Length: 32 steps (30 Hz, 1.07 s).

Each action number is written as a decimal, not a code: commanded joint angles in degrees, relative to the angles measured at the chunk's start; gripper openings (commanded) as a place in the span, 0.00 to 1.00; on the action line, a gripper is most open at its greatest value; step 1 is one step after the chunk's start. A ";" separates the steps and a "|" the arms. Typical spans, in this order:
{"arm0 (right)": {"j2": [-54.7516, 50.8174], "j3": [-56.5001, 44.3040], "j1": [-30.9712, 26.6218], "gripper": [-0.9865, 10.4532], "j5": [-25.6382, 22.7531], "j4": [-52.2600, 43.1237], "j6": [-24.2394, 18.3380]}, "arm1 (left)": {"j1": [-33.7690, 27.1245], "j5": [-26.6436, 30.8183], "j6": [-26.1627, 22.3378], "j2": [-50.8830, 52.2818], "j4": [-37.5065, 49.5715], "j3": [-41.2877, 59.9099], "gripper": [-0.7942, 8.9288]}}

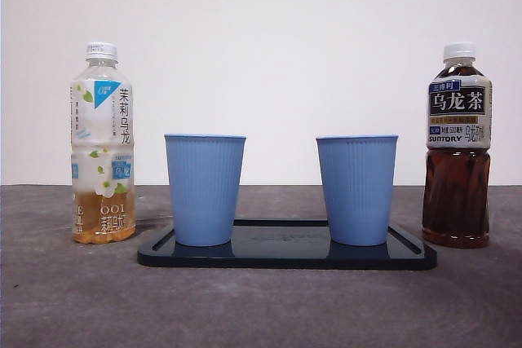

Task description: Pour the drink into the cup

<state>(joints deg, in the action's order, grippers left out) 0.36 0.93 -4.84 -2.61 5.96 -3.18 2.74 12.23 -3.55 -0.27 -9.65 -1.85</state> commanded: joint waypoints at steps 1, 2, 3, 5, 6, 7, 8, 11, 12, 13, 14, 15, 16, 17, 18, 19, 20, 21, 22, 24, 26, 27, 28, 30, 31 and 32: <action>-0.15 -0.28 -0.07 0.09 0.04 0.55 -0.28 | -0.11 0.24 -0.09 0.02 0.44 1.16 0.09; -0.15 -0.28 -0.07 0.09 0.02 1.11 -0.28 | -0.11 0.24 -0.09 0.02 0.44 1.16 0.09; -0.15 -0.28 -0.04 0.09 0.04 1.84 -0.28 | -0.11 0.24 -0.09 0.02 0.44 1.16 0.09; -0.15 -0.28 -0.07 0.09 0.02 3.54 -0.28 | -0.11 0.24 -0.09 0.02 0.44 1.16 0.09; -0.15 -0.28 -0.07 0.09 0.11 4.35 -0.26 | -0.11 0.24 -0.09 0.02 0.44 1.16 0.09; -0.15 -0.28 -0.07 0.09 0.24 4.13 -0.24 | -0.11 0.24 -0.09 0.02 0.42 1.16 0.09; -0.15 -0.28 -0.04 0.09 0.22 4.15 -0.28 | -0.11 0.24 -0.09 0.02 0.44 1.16 0.09; -0.15 -0.28 -0.07 0.09 0.20 4.11 -0.26 | -0.11 0.24 -0.09 0.02 0.44 1.16 0.09; -0.15 -0.28 -0.07 0.09 0.20 4.00 -0.26 | -0.11 0.24 -0.09 0.02 0.44 1.16 0.09; -0.15 -0.28 -0.07 0.09 0.20 3.85 -0.26 | -0.11 0.24 -0.09 0.02 0.44 1.16 0.09; -0.15 -0.28 -0.07 0.09 0.20 3.58 -0.26 | -0.11 0.24 -0.09 0.02 0.44 1.16 0.09; -0.15 -0.28 -0.07 0.09 0.17 3.23 -0.28 | -0.11 0.24 -0.09 0.02 0.44 1.16 0.09; -0.15 -0.28 -0.07 0.09 0.17 3.04 -0.26 | -0.11 0.24 -0.09 0.02 0.44 1.16 0.09; -0.15 -0.26 -0.07 0.09 0.17 2.97 -0.26 | -0.11 0.24 -0.09 0.02 0.44 1.16 0.09; -0.15 -0.26 -0.07 0.09 0.20 3.02 -0.26 | -0.11 0.24 -0.09 0.02 0.44 1.16 0.09; -0.15 -0.26 -0.07 0.09 0.17 3.02 -0.28 | -0.11 0.24 -0.09 0.02 0.44 1.16 0.09; -0.15 -0.26 -0.07 0.09 0.17 3.02 -0.28 | -0.11 0.24 -0.09 0.02 0.44 1.16 0.09; -0.15 -0.26 -0.07 0.09 0.17 3.02 -0.26 | -0.11 0.24 -0.09 0.02 0.44 1.16 0.09; -0.17 -0.26 -0.07 0.09 0.17 3.02 -0.28 | -0.11 0.24 -0.09 0.02 0.44 1.16 0.09; -0.15 -0.26 -0.07 0.09 0.17 3.02 -0.28 | -0.11 0.24 -0.09 0.02 0.44 1.16 0.09; -0.15 -0.26 -0.07 0.09 0.17 3.02 -0.26 | -0.11 0.24 -0.09 0.02 0.44 1.16 0.09; -0.15 -0.26 -0.07 0.09 0.17 3.02 -0.26 | -0.11 0.24 -0.09 0.02 0.44 1.16 0.09; -0.15 -0.26 -0.07 0.09 0.17 3.02 -0.26 | -0.11 0.24 -0.09 0.02 0.44 1.16 0.09; -0.15 -0.26 -0.07 0.09 0.17 3.02 -0.28 | -0.11 0.24 -0.09 0.02 0.44 1.16 0.09; -0.15 -0.26 -0.07 0.09 0.20 3.02 -0.26 | -0.11 0.24 -0.09 0.02 0.44 1.16 0.09; -0.15 -0.26 -0.07 0.09 0.17 3.02 -0.26 | -0.11 0.24 -0.09 0.02 0.44 1.16 0.09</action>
<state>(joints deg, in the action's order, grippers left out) 0.36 0.95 -4.84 -2.52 9.28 -3.18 2.74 12.23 -3.55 -0.27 -9.65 -1.87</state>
